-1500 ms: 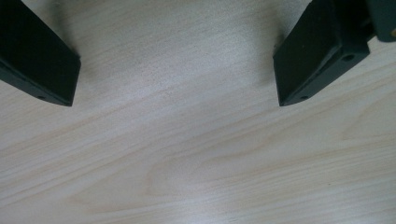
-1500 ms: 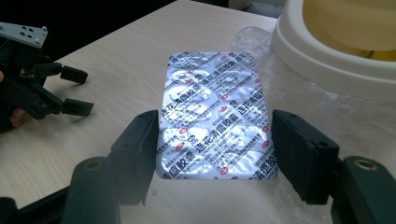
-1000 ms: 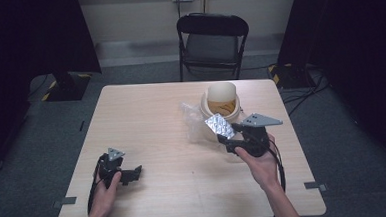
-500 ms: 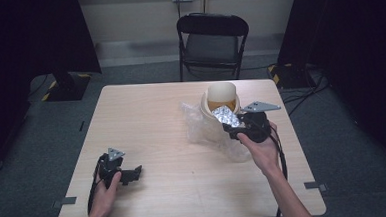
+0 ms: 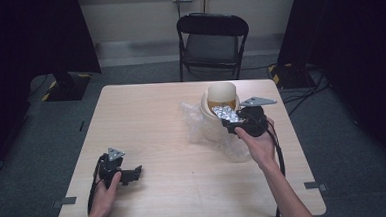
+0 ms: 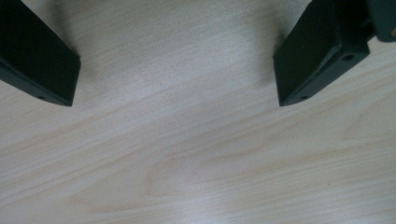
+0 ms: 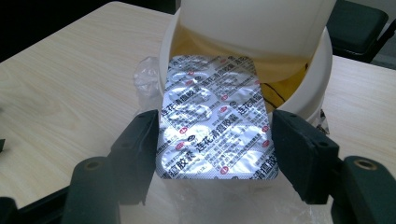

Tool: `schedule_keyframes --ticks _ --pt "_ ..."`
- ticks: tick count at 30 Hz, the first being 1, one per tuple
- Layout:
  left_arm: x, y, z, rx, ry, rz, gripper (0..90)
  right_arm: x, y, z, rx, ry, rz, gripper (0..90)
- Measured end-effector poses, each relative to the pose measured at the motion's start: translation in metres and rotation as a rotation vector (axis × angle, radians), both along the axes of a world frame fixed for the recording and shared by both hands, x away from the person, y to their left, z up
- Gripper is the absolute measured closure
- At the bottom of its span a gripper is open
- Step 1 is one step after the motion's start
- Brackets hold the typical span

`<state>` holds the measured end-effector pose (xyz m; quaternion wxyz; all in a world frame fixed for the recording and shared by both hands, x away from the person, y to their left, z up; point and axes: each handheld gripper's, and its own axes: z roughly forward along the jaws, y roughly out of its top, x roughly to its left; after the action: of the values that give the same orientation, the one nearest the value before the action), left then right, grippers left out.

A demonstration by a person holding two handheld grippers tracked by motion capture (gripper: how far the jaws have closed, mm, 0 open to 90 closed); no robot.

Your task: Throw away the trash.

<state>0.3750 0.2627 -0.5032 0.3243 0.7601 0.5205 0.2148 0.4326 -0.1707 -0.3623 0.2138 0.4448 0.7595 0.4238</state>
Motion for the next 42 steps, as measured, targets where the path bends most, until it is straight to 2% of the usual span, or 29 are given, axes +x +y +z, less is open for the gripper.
schedule_keyframes --ticks 20,23,29,30,34,38,42 --pt "0.0 0.0 0.0 0.0 0.0 0.0 0.0 0.026 0.011 0.01 0.02 -0.018 -0.017 34.2" --pt "0.0 0.0 0.0 0.0 0.0 0.0 0.0 0.03 0.014 0.009 0.014 -0.008 -0.023 34.2" --pt "0.0 0.0 0.0 0.001 0.0 0.0 0.0 0.033 0.018 0.009 0.003 -0.006 -0.04 34.3" --pt "0.0 0.0 0.0 0.001 0.0 0.0 0.0 0.034 0.019 0.007 -0.002 0.005 -0.053 34.2" --pt "0.0 0.0 0.0 0.001 0.0 0.0 0.0 0.035 0.022 0.006 -0.025 -0.005 -0.087 34.3" --pt "0.0 0.0 0.0 0.0 0.0 0.0 0.0 0.036 0.023 0.004 -0.027 -0.002 -0.089 34.0" --pt "0.0 0.0 0.0 0.0 0.0 0.0 0.0 0.037 0.021 0.004 -0.008 -0.003 -0.093 30.4"
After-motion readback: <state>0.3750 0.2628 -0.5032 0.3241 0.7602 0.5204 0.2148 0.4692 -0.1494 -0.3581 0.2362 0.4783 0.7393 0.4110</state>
